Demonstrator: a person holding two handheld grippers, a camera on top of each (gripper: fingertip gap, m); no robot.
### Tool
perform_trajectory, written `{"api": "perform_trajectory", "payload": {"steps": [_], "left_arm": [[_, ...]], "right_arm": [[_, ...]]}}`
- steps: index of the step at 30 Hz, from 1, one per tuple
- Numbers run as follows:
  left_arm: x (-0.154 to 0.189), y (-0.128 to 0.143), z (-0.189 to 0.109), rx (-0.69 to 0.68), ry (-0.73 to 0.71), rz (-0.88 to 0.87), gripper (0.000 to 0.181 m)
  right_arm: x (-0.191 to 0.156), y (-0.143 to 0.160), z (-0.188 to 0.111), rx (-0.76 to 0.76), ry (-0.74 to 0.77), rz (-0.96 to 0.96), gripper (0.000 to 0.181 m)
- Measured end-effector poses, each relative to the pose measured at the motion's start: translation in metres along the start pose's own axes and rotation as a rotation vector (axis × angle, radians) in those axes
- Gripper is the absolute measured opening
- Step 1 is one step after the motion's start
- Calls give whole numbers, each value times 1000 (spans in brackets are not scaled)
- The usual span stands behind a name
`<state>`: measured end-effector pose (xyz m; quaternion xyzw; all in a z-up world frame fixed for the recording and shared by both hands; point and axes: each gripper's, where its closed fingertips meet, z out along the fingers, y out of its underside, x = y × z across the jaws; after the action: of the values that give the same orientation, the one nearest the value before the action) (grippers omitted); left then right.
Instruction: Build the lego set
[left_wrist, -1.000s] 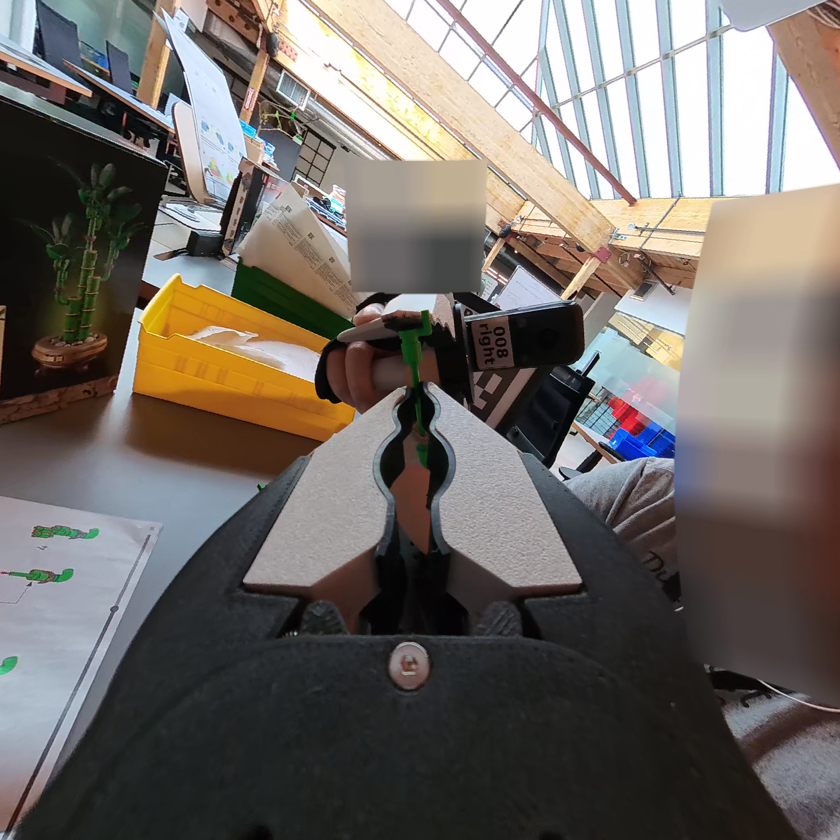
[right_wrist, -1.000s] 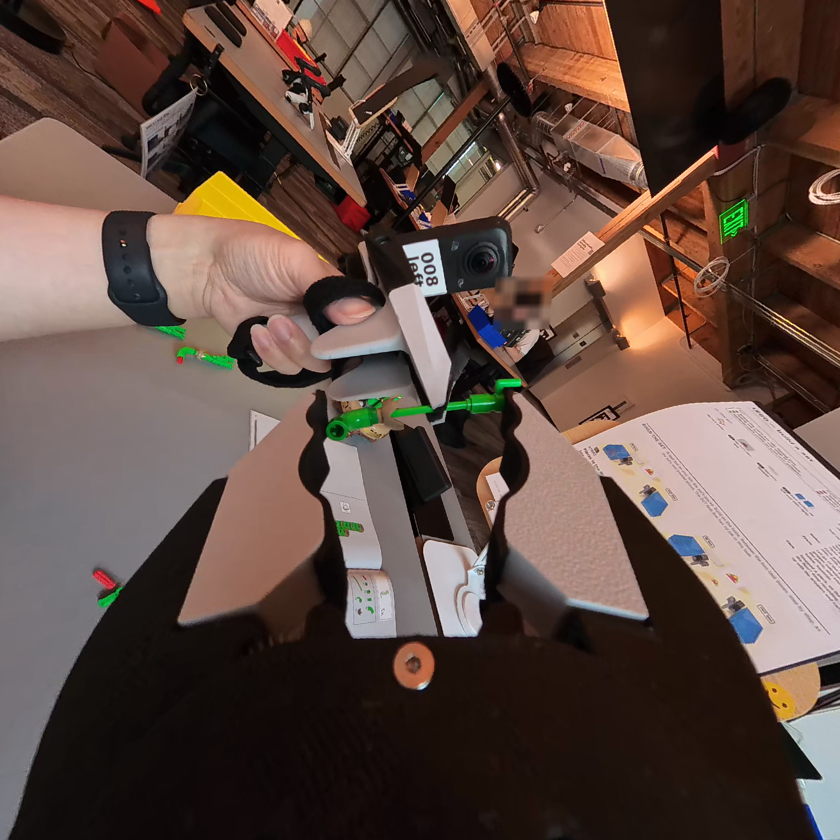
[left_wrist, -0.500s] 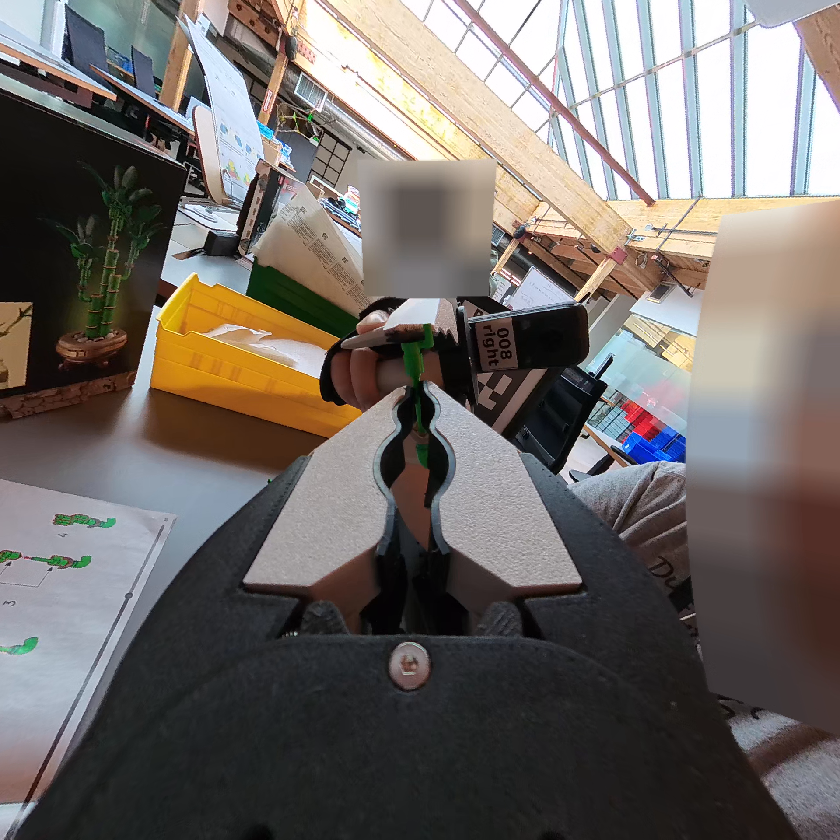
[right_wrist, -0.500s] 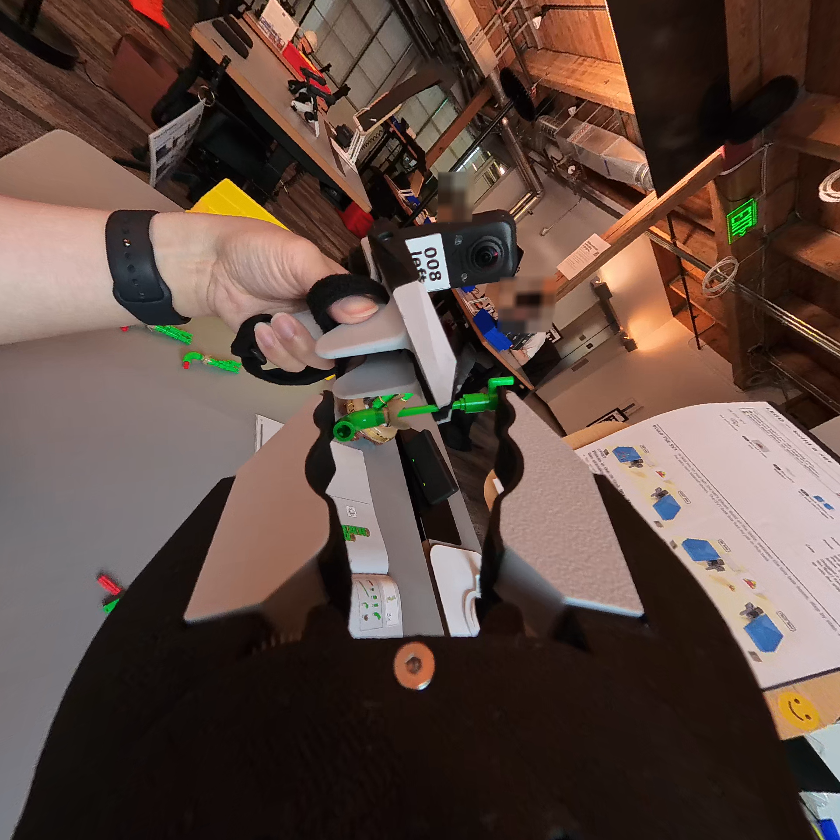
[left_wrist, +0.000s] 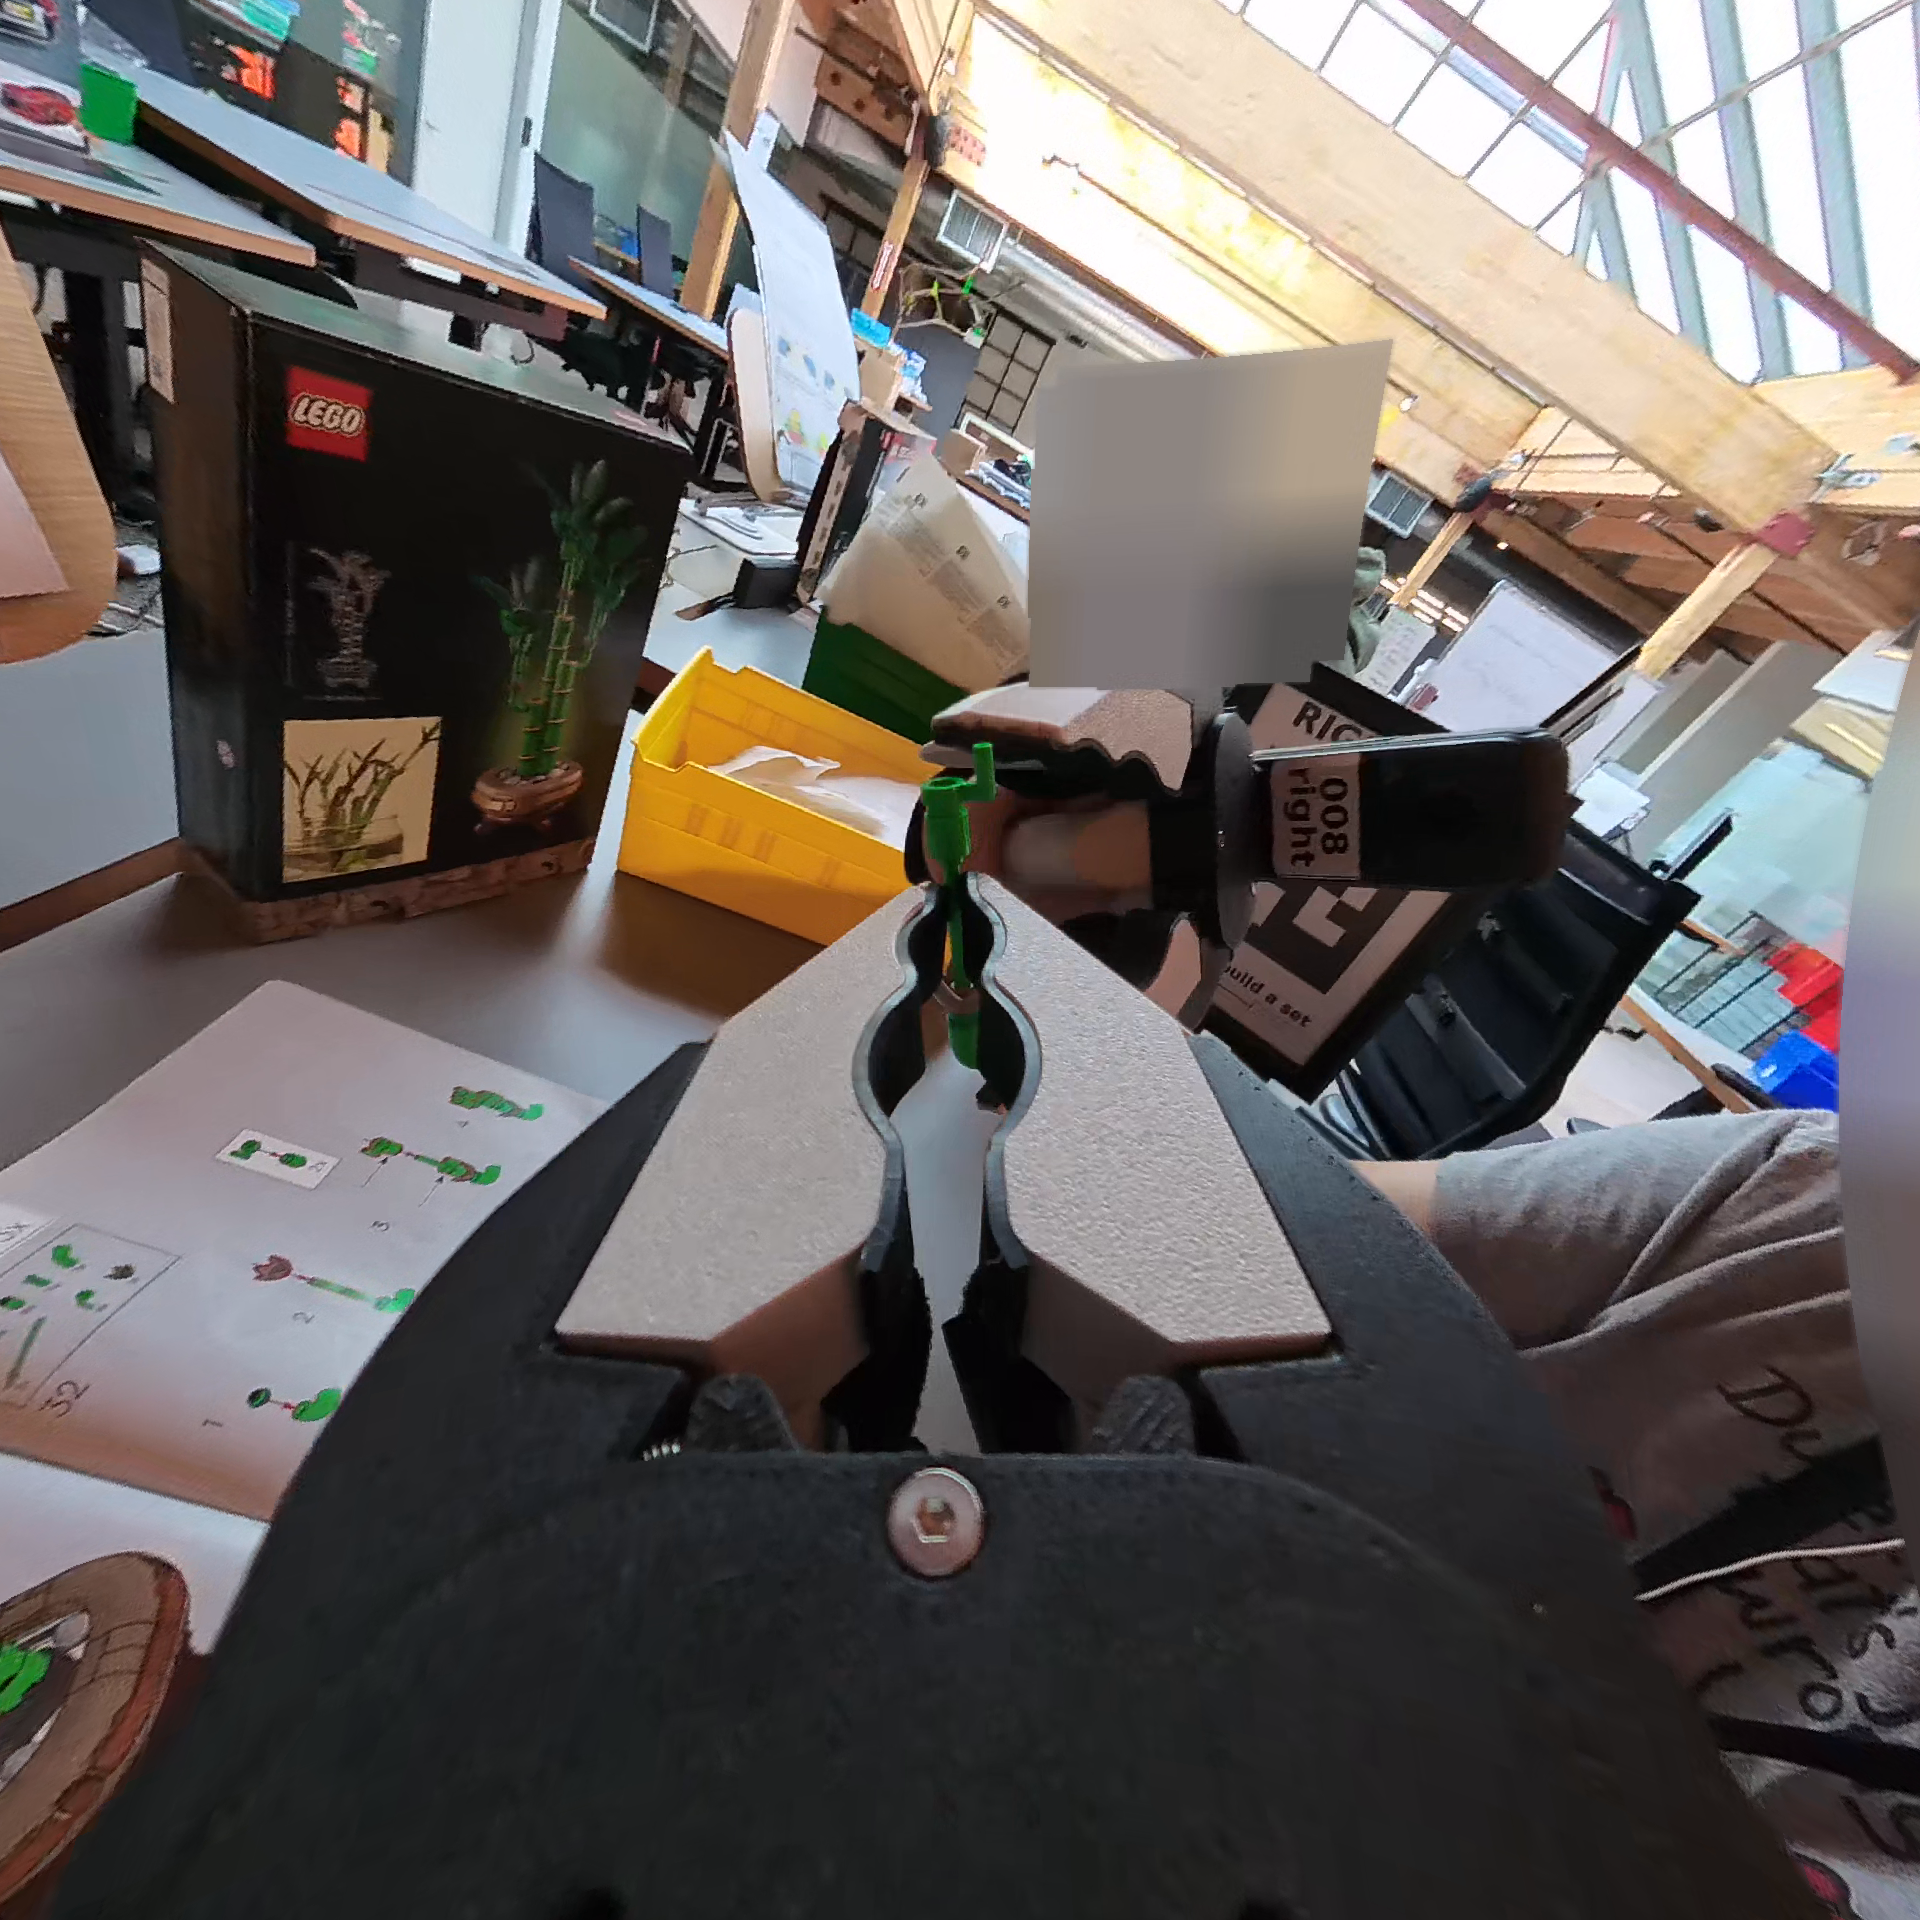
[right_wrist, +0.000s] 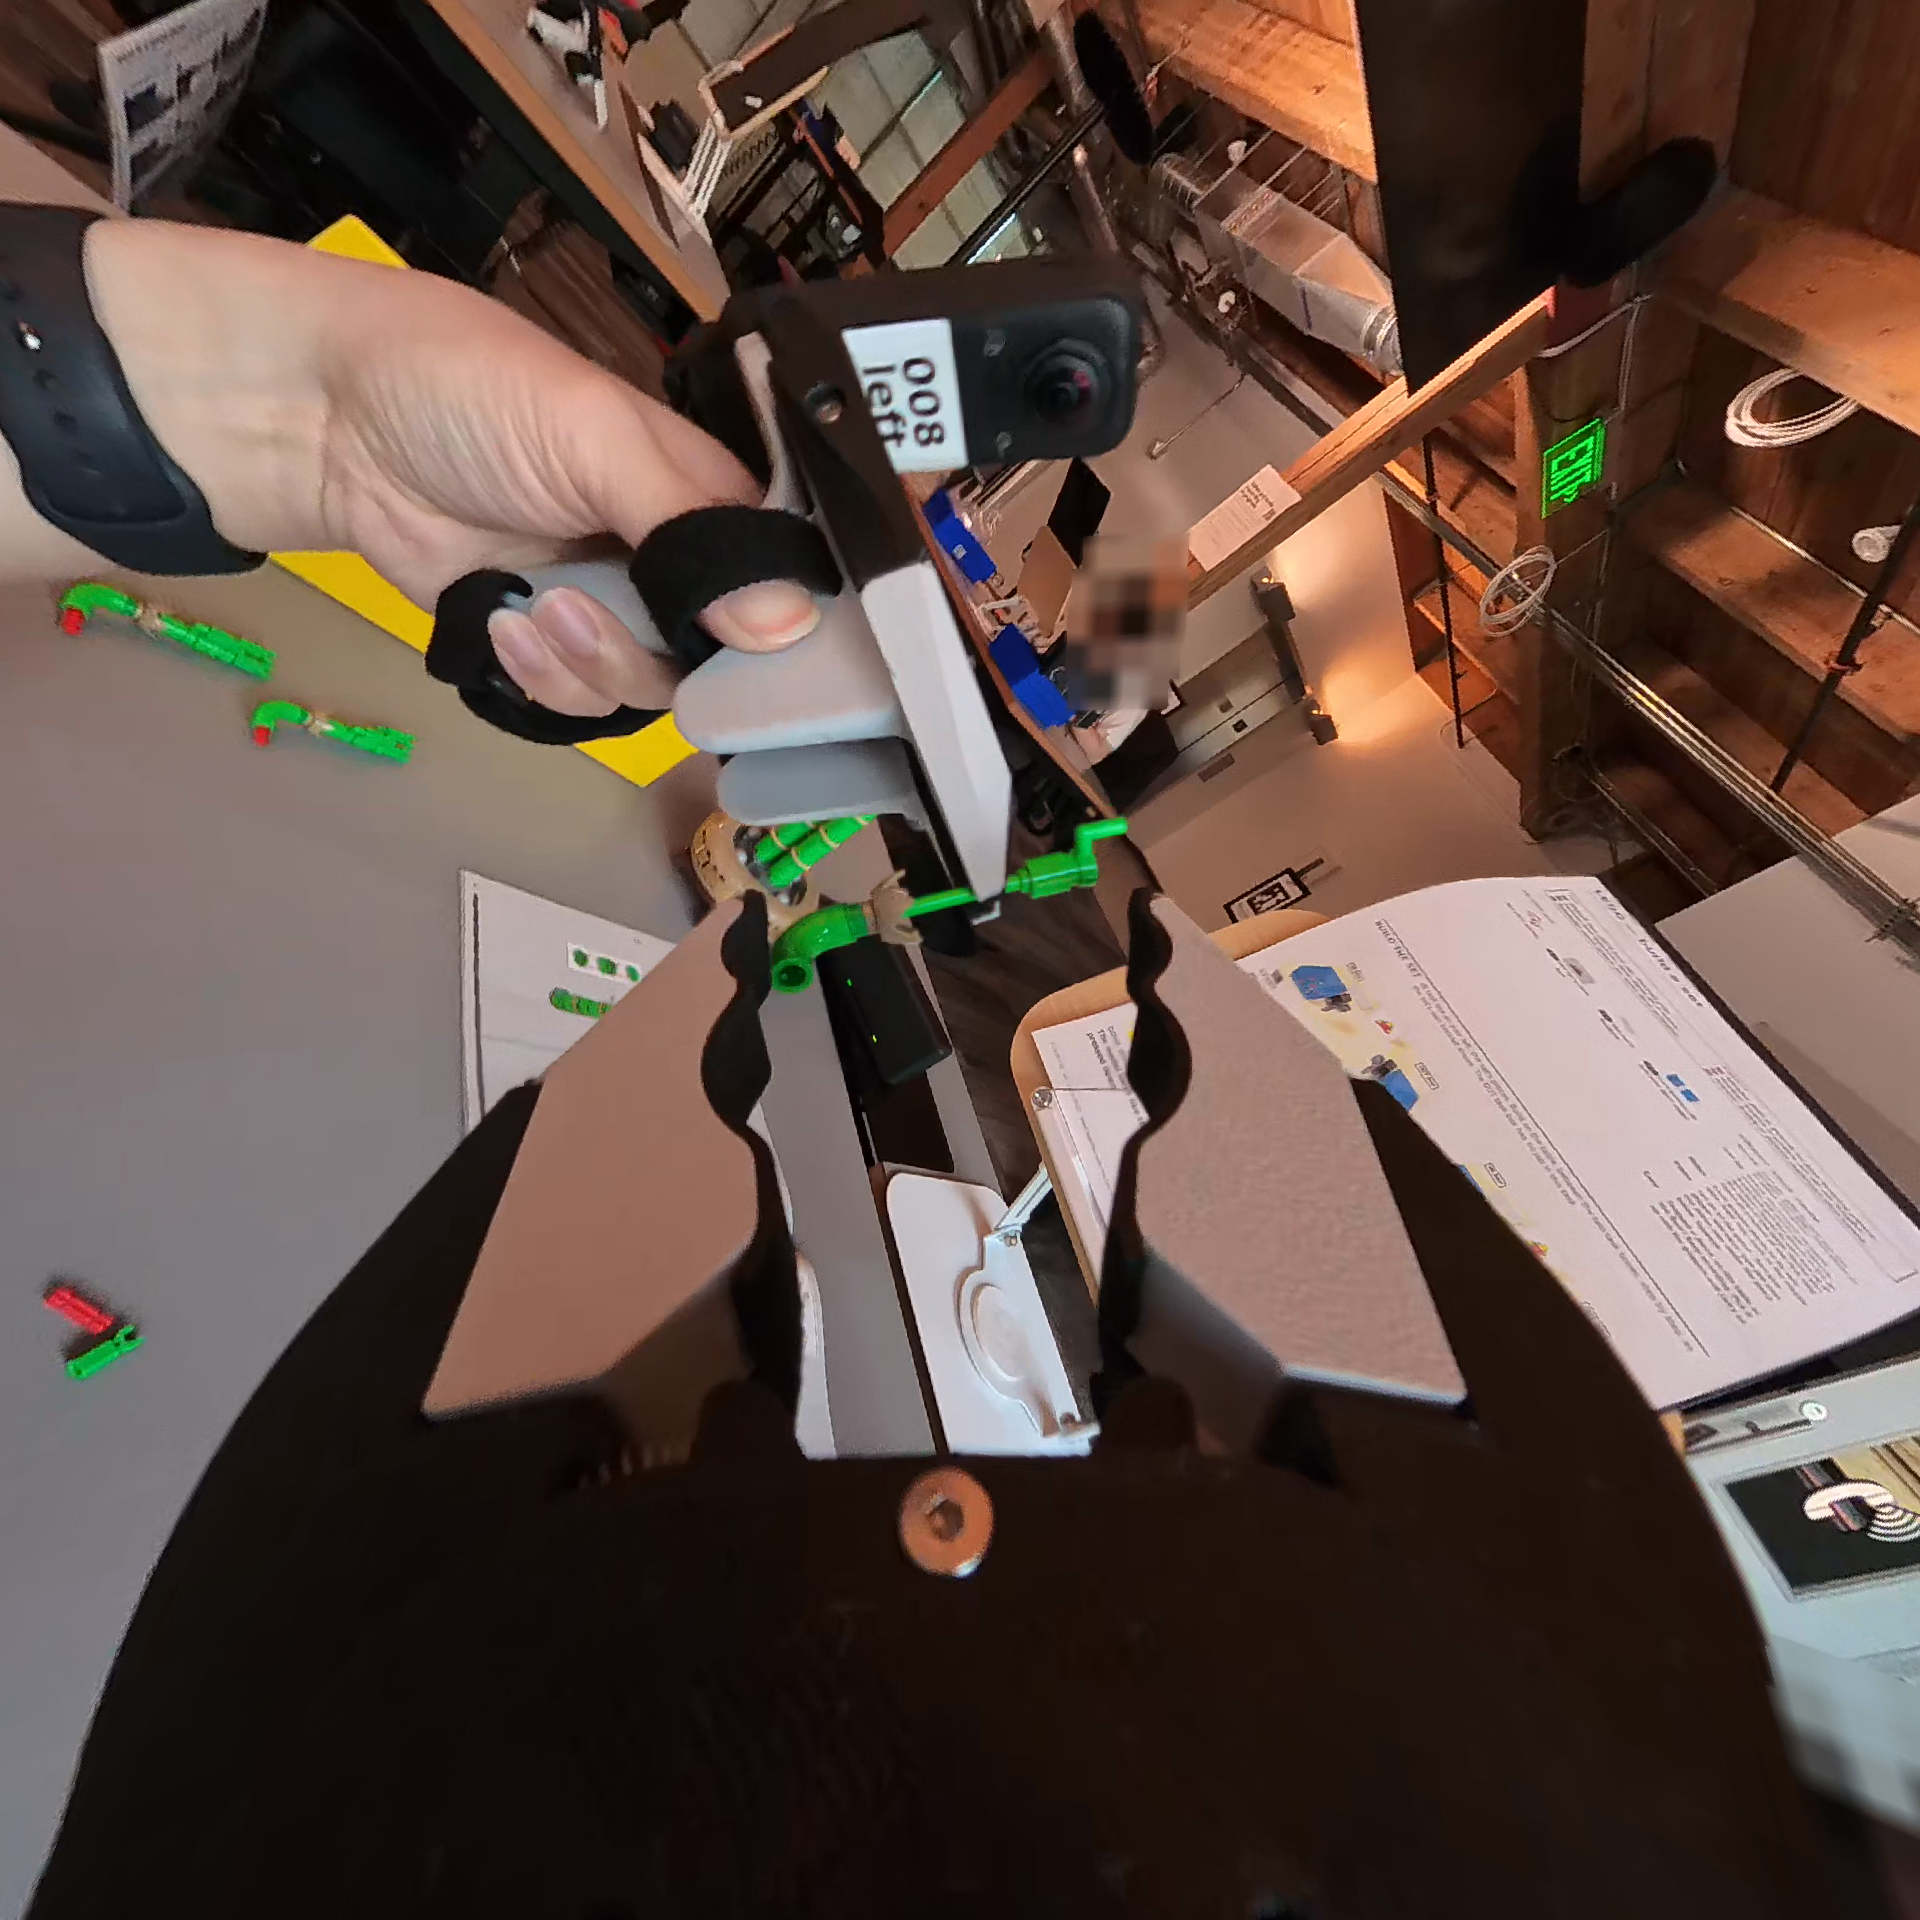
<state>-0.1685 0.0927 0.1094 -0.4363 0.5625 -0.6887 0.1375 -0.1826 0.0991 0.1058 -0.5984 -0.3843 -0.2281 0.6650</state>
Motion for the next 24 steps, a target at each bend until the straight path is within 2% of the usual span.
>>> {"api": "perform_trajectory", "payload": {"steps": [12, 24], "left_arm": [[-5, 7, 1, -50, -54, -15, 1], [-8, 10, 2, -67, -91, -8, 1]], "right_arm": [[-10, 11, 7, -93, -21, -87, 66], [-12, 13, 6, -105, -33, -80, 65]]}}
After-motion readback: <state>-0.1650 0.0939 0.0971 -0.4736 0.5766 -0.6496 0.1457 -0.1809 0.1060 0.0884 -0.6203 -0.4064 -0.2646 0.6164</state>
